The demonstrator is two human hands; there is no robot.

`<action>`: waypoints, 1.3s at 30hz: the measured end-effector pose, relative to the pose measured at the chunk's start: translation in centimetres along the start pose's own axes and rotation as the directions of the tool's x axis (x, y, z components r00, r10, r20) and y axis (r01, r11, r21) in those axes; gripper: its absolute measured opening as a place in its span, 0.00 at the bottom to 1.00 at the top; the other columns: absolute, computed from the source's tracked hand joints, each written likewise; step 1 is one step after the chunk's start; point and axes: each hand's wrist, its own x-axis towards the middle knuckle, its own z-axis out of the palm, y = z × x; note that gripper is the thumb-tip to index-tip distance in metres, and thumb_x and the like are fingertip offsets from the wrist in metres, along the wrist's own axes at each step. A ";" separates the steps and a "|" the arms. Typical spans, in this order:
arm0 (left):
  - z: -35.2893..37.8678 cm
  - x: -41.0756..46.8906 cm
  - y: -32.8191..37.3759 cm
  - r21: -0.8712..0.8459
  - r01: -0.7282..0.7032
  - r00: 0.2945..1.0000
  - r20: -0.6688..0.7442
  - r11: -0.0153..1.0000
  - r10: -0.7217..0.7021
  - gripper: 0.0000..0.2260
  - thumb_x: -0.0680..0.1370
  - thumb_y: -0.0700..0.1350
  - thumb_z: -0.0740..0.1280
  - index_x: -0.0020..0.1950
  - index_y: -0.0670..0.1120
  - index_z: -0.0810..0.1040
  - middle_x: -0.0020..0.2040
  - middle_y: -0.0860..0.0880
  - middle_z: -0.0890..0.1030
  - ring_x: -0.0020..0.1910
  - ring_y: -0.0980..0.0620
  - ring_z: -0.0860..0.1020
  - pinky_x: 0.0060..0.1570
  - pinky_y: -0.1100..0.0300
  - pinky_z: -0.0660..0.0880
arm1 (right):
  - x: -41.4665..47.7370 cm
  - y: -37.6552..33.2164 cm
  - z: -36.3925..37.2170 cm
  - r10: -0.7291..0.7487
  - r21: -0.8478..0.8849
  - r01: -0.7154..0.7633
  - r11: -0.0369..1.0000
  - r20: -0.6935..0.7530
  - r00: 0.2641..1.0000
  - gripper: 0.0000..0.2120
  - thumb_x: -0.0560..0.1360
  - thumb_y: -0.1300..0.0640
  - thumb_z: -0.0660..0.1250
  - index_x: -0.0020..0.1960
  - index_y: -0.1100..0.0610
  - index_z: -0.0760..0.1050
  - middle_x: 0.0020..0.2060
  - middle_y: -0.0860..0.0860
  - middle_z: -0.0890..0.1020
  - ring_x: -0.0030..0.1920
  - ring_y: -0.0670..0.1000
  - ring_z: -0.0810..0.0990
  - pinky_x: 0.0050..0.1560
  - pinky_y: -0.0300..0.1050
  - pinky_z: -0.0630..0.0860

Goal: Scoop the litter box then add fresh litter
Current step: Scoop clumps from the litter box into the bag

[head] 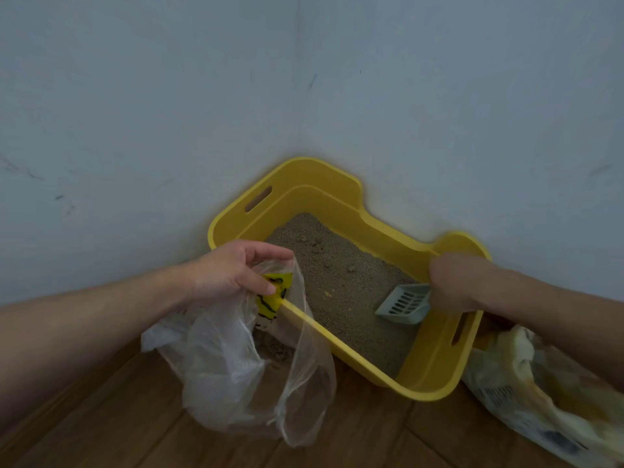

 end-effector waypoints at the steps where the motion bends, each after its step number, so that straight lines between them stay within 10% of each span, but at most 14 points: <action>1: 0.0 0.1 0.0 -0.002 0.003 1.000 0.002 1.000 -0.003 0.27 0.70 0.27 0.71 0.60 0.54 0.80 0.62 0.61 0.79 0.59 0.65 0.79 0.57 0.62 0.77 | 0.0 -0.2 -0.1 0.004 -0.003 -0.004 1.000 0.016 1.000 0.15 0.77 0.56 0.62 0.32 0.55 0.70 0.30 0.48 0.73 0.29 0.46 0.70 0.27 0.37 0.68; 7: 0.1 0.5 -0.2 -0.027 0.005 1.000 0.017 1.000 -0.004 0.27 0.69 0.28 0.73 0.60 0.54 0.81 0.65 0.58 0.78 0.60 0.61 0.79 0.58 0.60 0.78 | 0.1 -1.3 -0.4 -0.009 -0.088 0.028 0.996 0.212 0.977 0.13 0.75 0.61 0.59 0.36 0.60 0.79 0.38 0.54 0.86 0.39 0.49 0.83 0.45 0.41 0.82; 13: 0.2 0.6 -0.3 -0.088 0.007 1.000 0.029 0.996 -0.004 0.26 0.67 0.30 0.74 0.58 0.55 0.83 0.63 0.57 0.80 0.60 0.57 0.80 0.55 0.58 0.79 | 0.9 -1.3 1.2 -0.034 0.022 0.032 0.999 0.107 0.994 0.15 0.77 0.58 0.61 0.31 0.57 0.73 0.26 0.51 0.77 0.28 0.48 0.76 0.25 0.37 0.71; 21: 0.4 0.5 0.2 -0.086 0.008 1.000 0.029 0.996 -0.006 0.26 0.71 0.25 0.70 0.62 0.49 0.79 0.64 0.55 0.79 0.47 0.61 0.83 0.36 0.69 0.77 | 1.9 -1.5 2.5 -0.061 0.114 0.055 0.992 0.052 0.997 0.08 0.79 0.55 0.63 0.42 0.56 0.73 0.34 0.48 0.74 0.32 0.45 0.72 0.27 0.35 0.69; 26: 0.1 0.7 -0.2 -0.067 0.012 0.999 0.048 0.998 -0.009 0.26 0.66 0.32 0.75 0.57 0.57 0.82 0.65 0.57 0.78 0.59 0.60 0.80 0.44 0.66 0.78 | 2.9 -2.0 3.3 -0.050 0.148 0.049 0.988 0.002 0.999 0.13 0.78 0.56 0.63 0.35 0.53 0.67 0.32 0.48 0.73 0.31 0.44 0.71 0.25 0.35 0.66; 32: 0.2 0.9 0.1 -0.122 0.041 0.998 0.042 0.992 -0.036 0.26 0.71 0.24 0.68 0.62 0.48 0.79 0.62 0.50 0.81 0.37 0.61 0.82 0.31 0.70 0.75 | 4.8 -2.7 3.3 -0.069 0.173 0.079 0.982 -0.064 0.996 0.06 0.77 0.57 0.63 0.42 0.54 0.73 0.36 0.49 0.77 0.37 0.46 0.79 0.36 0.40 0.80; 39: -0.1 0.9 0.0 -0.116 0.051 0.997 0.056 0.992 -0.045 0.26 0.72 0.24 0.68 0.64 0.47 0.77 0.59 0.51 0.82 0.39 0.60 0.83 0.33 0.70 0.76 | 7.8 -3.1 2.5 -0.104 0.195 0.131 0.972 -0.144 0.984 0.07 0.74 0.56 0.63 0.46 0.56 0.79 0.33 0.49 0.75 0.33 0.46 0.75 0.29 0.40 0.73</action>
